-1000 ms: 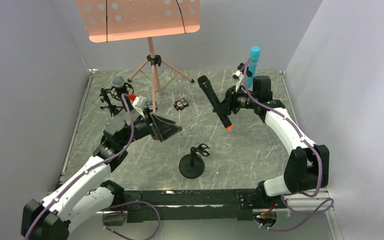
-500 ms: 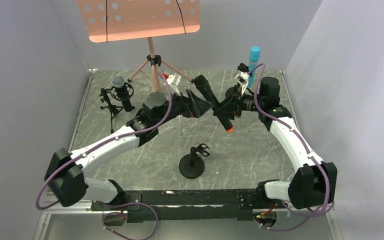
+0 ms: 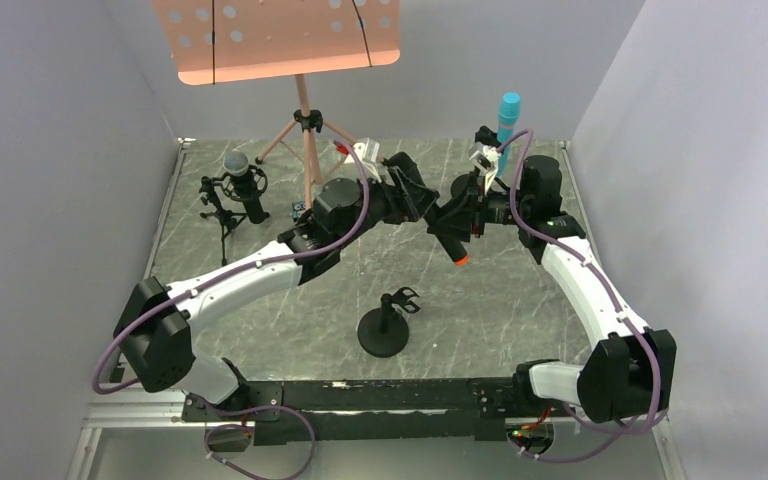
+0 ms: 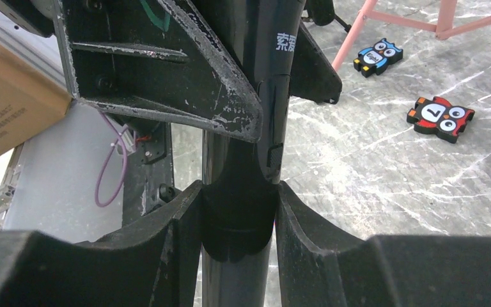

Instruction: Attach the microphones to the stand

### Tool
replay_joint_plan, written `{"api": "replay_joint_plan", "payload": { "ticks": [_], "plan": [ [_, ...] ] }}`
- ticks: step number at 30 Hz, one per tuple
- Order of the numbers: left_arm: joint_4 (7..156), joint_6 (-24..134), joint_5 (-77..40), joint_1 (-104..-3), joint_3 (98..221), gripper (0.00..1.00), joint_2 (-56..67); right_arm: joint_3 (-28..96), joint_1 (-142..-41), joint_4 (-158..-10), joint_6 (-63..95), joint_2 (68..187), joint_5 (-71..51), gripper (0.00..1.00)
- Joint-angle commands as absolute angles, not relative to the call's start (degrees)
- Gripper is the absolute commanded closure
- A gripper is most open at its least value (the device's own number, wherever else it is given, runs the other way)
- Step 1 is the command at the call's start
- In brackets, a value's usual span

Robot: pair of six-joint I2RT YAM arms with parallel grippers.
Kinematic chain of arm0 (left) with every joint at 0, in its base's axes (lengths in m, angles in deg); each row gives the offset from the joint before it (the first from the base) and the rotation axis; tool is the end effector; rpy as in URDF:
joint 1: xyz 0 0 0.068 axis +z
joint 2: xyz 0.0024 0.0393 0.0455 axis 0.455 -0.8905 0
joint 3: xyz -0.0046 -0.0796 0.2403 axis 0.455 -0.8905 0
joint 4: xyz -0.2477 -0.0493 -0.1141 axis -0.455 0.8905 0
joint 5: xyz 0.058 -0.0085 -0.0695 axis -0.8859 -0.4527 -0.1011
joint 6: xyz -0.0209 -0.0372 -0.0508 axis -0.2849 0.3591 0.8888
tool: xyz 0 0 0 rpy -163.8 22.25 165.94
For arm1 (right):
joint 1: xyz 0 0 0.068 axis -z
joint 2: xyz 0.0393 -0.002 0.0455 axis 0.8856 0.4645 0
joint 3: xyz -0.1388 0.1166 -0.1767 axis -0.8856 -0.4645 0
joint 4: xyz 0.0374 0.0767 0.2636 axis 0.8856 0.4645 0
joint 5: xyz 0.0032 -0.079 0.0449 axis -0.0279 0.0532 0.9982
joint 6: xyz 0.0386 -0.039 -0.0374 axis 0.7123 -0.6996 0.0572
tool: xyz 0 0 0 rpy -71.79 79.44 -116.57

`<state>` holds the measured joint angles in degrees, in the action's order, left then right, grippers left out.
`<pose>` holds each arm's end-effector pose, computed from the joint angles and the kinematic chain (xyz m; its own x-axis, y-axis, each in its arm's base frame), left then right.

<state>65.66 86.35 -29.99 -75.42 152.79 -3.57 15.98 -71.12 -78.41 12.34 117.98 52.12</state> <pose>0.2603 -0.2882 0.3281 -0.4918 -0.4792 -0.7270 0.5092 0.5190 -0.6865 0.2865 0.0944 0.3075 -0.3938 -0.0406 -0.9183 -0.9024 0.2072 0.3778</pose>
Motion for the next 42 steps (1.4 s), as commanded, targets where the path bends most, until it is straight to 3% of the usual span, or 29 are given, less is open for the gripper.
{"api": "replay_joint_plan", "payload": {
  "ticks": [1,5,8,9,10,12,13,17,19,22,24,27,30,34,39,42],
  "plan": [
    [64.2,87.7,-32.1,-75.5,155.4,0.31,-3.8,16.5,-70.9,-80.8,10.1,115.8,55.4,1.0],
    [64.6,88.2,-29.8,-75.5,156.6,0.46,-4.7,16.7,-71.0,-79.4,8.2,115.5,54.9,1.0],
    [62.5,88.6,-27.5,-75.2,155.9,0.86,-4.6,17.0,-70.8,-77.7,6.0,115.4,55.0,1.0],
    [61.6,88.7,-27.3,-74.9,155.4,0.94,-4.3,17.1,-70.8,-77.1,5.2,115.3,55.2,1.0],
    [60.7,88.8,-26.4,-74.6,154.7,0.99,-3.8,17.1,-70.8,-76.6,4.5,115.3,55.5,1.0],
    [59.5,88.7,-25.1,-74.0,153.4,1.0,-2.4,17.3,-70.7,-75.2,2.5,115.1,56.8,0.94],
    [58.9,88.4,-24.2,-73.7,152.7,1.0,-1.5,17.4,-70.5,-74.3,1.3,115.0,57.6,0.83],
    [57.2,85.7,-21.2,-72.0,149.5,1.0,3.7,18.1,-68.9,-68.9,-4.8,114.0,61.2,0.23],
    [58.7,83.1,-20.0,-71.5,148.6,1.0,7.1,18.7,-67.3,-65.9,-8.2,113.1,62.9,0.11],
    [63.4,77.9,-18.7,-71.1,147.6,1.0,14.0,20.3,-63.7,-59.6,-14.5,111.7,65.6,0.05],
    [66.9,74.1,-17.7,-71.1,146.8,1.0,18.9,21.1,-62.7,-55.3,-18.2,111.3,66.9,0.05],
    [73.1,68.8,-15.7,-71.1,145.6,1.0,26.2,22.7,-62.7,-38.2,-37.4,111.0,65.8,0.06],
    [79.5,64.1,-14.1,-71.1,143.7,1.0,33.6,22.4,-65.3,-24.2,-54.4,110.8,62.9,0.13],
    [85.2,59.5,-12.7,-71.1,140.5,1.0,41.5,18.3,-74.4,-21.9,-60.2,109.3,56.3,0.38],
    [85.8,56.6,-10.3,-71.1,137.4,1.0,46.1,12.6,-82.7,-32.8,-53.1,106.2,50.6,0.63],
    [84.2,56.3,-9.1,-71.2,135.9,1.0,46.8,13.1,-85.0,-33.9,-51.9,107.7,49.4,0.89]
  ]
}}
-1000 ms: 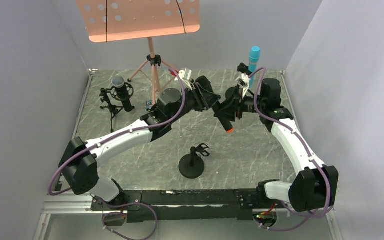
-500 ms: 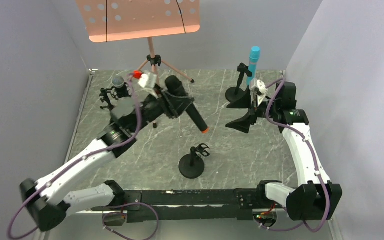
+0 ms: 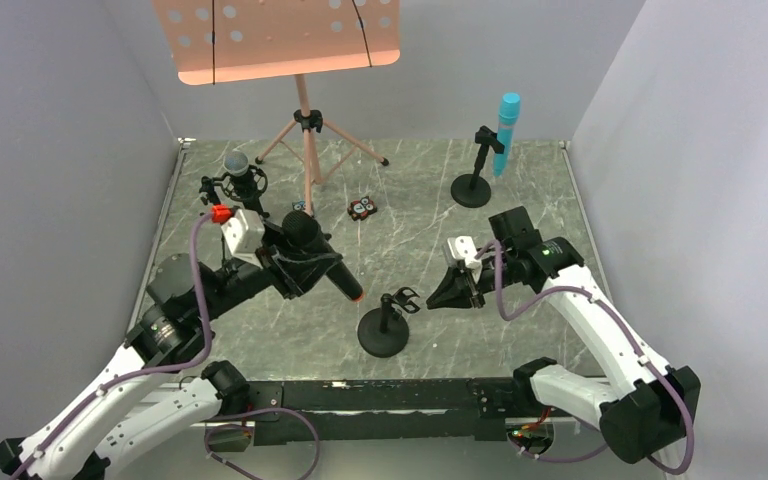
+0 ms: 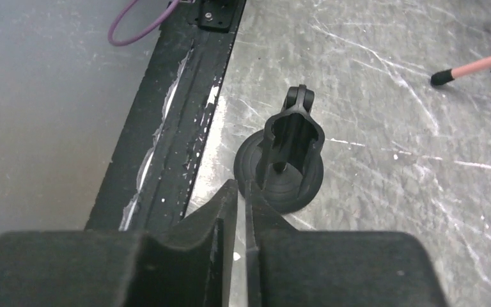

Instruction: Attach the microphones to the stand

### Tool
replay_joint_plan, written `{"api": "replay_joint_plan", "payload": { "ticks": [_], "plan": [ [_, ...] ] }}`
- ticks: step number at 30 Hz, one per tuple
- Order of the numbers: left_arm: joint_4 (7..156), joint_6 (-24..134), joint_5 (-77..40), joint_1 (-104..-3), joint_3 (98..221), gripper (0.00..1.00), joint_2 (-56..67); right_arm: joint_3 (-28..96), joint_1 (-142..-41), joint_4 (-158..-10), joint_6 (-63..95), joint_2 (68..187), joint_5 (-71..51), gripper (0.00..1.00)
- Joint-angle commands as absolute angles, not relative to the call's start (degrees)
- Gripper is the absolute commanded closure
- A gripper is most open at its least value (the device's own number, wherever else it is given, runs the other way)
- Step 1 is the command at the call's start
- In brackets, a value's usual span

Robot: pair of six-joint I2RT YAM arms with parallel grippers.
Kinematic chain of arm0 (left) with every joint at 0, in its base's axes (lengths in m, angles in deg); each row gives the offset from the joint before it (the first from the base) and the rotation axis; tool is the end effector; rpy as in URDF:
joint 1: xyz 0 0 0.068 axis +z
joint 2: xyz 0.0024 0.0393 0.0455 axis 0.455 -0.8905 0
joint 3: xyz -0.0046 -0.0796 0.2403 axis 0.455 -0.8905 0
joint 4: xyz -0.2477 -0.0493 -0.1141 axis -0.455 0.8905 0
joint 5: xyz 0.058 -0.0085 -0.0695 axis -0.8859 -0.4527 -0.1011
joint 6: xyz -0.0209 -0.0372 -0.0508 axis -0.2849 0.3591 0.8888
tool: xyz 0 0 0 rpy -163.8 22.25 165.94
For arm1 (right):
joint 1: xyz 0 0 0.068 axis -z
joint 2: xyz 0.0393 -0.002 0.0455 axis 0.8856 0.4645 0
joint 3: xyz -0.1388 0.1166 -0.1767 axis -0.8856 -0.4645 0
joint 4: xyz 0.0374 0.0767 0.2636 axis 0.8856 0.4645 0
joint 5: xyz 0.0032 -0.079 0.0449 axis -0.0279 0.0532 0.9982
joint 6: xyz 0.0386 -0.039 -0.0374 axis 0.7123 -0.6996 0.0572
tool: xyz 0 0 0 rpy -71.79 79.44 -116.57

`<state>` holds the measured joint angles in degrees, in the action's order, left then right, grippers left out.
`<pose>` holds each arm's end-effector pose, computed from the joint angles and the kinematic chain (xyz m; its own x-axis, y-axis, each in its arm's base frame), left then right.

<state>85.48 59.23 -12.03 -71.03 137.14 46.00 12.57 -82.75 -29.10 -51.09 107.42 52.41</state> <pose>0.1181 -0.1324 0.4077 -0.0771 -0.3024 -0.9501 0.8618 0.4590 -0.2160 0.1807 0.1202 0.2732 0.0437 -0.2967 -0.9540 -0.9825 -0.1856 0.0128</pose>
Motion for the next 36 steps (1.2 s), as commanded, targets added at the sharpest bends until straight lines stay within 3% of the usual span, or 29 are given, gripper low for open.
{"api": "replay_joint_plan", "payload": {
  "ticks": [1,5,24,31,36],
  "plan": [
    [82.7,56.5,-8.6,-71.1,135.2,1.0,46.8,13.5,-85.4,-33.3,-52.4,108.6,49.8,0.93],
    [79.9,57.4,-7.3,-71.1,134.3,1.0,45.6,13.1,-86.4,-36.1,-49.7,110.4,50.9,1.0],
    [63.7,60.8,-5.0,-75.0,134.9,1.0,32.9,6.5,-90.1,-50.9,-37.4,109.2,44.4,1.0],
    [58.8,61.7,-6.5,-76.6,133.6,1.0,29.5,4.7,-90.1,-53.9,-35.1,108.1,43.9,0.93],
    [56.0,62.1,-7.4,-77.1,131.9,1.0,28.8,4.7,-90.0,-53.7,-35.3,107.8,44.5,0.82]
  ]
}}
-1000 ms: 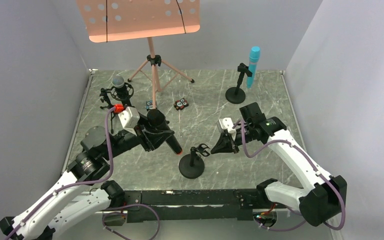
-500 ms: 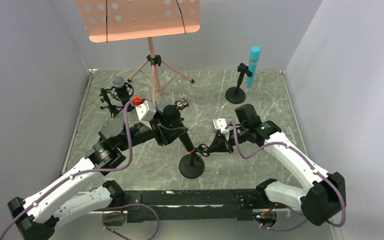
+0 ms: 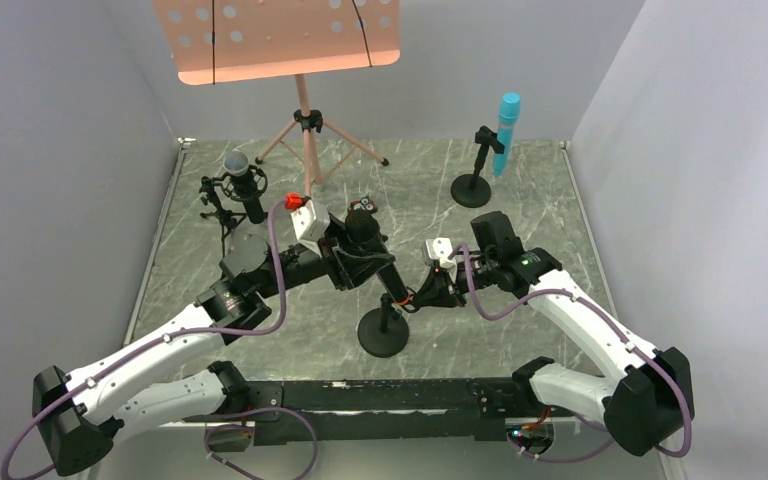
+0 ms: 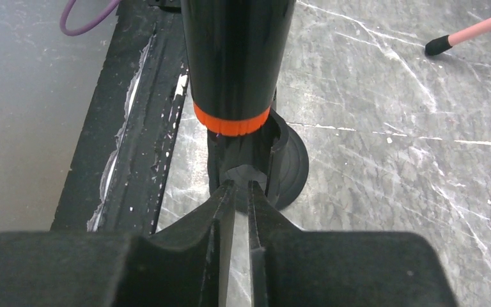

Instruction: Attach the microphones to the stand

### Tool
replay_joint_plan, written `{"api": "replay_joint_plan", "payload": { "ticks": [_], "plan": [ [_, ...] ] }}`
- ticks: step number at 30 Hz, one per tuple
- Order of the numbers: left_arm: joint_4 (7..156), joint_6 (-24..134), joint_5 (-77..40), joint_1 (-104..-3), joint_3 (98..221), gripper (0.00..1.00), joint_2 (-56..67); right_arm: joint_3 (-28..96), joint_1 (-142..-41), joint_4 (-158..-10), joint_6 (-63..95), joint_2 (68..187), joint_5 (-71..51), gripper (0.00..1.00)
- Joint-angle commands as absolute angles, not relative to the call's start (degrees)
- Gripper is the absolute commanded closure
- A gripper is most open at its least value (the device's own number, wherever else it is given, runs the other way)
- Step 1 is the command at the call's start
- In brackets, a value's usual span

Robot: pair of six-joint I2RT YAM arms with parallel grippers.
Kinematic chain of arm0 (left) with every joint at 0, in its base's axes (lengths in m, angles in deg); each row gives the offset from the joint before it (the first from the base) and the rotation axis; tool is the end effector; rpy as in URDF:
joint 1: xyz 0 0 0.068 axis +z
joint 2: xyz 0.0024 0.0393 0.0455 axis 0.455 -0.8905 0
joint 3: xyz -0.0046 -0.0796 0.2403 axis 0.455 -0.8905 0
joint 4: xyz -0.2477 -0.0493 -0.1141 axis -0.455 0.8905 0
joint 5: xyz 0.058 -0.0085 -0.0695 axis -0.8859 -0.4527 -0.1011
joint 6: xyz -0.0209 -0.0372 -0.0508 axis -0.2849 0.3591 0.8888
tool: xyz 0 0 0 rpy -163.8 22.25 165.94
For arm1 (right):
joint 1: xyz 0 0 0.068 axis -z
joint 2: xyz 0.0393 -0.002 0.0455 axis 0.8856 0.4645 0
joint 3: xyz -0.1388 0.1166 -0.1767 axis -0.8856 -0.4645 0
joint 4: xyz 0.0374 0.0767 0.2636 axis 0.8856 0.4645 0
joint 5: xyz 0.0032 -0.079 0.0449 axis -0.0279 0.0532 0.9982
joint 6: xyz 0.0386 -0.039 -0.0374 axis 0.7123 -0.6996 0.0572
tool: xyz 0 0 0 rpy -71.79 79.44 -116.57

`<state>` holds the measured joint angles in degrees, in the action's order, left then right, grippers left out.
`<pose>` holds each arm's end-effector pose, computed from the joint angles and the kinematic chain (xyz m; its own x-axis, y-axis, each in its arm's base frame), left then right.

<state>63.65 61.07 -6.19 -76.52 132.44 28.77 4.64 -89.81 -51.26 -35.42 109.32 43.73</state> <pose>0.1522 -0.2063 0.3630 -0.1474 -0.2757 -0.9499 0.9337 0.2779 -0.2256 0.1919 0.1520 0.2365 0.0196 -0.3657 -0.9305 -0.9908 -0.1316 0.0309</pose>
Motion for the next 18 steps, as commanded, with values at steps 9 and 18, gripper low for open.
{"api": "replay_joint_plan", "payload": {
  "ticks": [9,18],
  "plan": [
    [53.9,62.0,-8.9,-77.5,130.0,1.0,28.6,5.2,-90.0,-52.4,-35.9,107.3,46.3,0.7],
    [54.2,61.3,-10.5,-77.9,128.9,1.0,29.9,7.2,-89.7,-51.6,-34.6,107.5,48.5,0.71]
  ]
}}
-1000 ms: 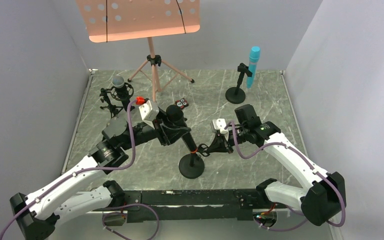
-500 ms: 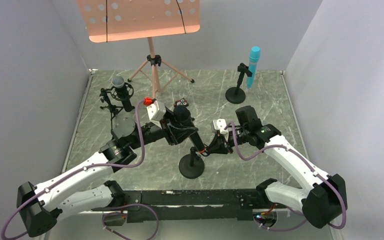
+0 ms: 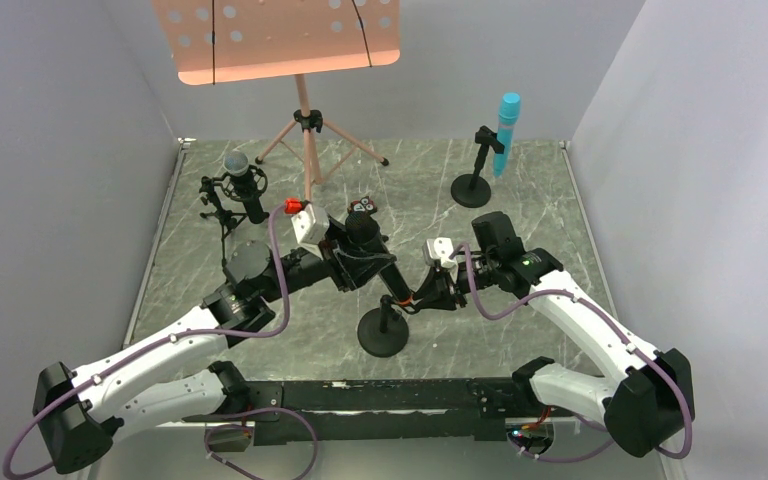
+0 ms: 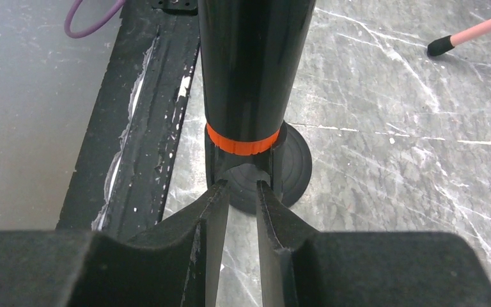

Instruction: Attach the microphones to the stand

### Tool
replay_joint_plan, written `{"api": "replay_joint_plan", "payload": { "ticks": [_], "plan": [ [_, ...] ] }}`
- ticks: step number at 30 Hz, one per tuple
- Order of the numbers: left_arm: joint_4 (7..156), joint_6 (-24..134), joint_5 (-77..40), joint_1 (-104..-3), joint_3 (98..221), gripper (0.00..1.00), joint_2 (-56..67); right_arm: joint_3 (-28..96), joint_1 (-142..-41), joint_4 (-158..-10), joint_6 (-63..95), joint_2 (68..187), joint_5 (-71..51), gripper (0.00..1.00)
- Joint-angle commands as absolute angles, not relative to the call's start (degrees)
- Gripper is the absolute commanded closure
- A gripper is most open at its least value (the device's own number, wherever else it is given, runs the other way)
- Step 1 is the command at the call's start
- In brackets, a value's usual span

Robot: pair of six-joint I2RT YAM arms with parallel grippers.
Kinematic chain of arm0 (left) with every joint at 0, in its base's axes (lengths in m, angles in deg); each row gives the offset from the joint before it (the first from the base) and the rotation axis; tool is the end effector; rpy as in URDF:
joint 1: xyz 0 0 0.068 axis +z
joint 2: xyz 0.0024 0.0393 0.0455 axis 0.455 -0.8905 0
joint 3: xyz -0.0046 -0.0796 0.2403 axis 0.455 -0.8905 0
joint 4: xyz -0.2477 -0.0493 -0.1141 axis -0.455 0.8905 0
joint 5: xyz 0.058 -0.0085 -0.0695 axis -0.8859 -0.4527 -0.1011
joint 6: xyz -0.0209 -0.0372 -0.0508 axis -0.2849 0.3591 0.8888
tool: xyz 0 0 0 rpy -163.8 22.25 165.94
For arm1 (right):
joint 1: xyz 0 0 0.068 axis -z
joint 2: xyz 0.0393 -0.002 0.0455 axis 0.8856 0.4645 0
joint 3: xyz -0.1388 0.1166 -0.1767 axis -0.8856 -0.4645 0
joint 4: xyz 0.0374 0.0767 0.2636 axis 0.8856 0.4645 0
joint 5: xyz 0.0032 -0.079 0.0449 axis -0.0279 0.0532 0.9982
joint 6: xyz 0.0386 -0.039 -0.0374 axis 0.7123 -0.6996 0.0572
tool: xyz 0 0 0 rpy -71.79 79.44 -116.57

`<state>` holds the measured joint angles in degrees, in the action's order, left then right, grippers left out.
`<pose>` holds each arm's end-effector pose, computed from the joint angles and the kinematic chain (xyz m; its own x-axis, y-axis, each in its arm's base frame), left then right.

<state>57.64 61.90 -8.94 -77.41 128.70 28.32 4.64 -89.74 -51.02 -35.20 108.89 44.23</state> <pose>0.1526 -0.2093 0.3486 -0.1410 -0.3144 -0.9388 0.9254 0.2950 -0.2378 0.1906 0.1512 0.2382 0.0173 -0.3592 -0.9331 -0.9903 -0.1348 0.0336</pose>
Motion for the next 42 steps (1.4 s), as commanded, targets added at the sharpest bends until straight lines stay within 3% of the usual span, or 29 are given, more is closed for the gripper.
{"api": "replay_joint_plan", "payload": {
  "ticks": [1,8,16,23,32,42],
  "plan": [
    [54.3,61.1,-10.7,-77.9,128.9,1.0,30.0,7.4,-89.7,-51.6,-34.4,107.6,48.6,0.71],
    [55.4,59.6,-12.1,-77.9,129.2,1.0,31.6,9.3,-89.7,-50.6,-34.5,108.2,50.0,0.71],
    [56.8,59.2,-12.2,-77.9,129.3,1.0,32.2,10.2,-89.7,-49.6,-34.7,109.8,49.6,0.86],
    [55.4,60.2,-11.4,-77.9,129.2,1.0,32.1,8.2,-89.7,-52.1,-32.3,109.5,49.9,0.88],
    [53.6,61.2,-10.9,-78.4,129.0,1.0,31.0,5.9,-89.7,-53.6,-31.3,108.6,48.0,0.72],
    [52.2,61.7,-11.3,-79.6,128.2,1.0,29.3,5.6,-89.5,-53.1,-32.0,107.9,47.8,0.64]
  ]
}}
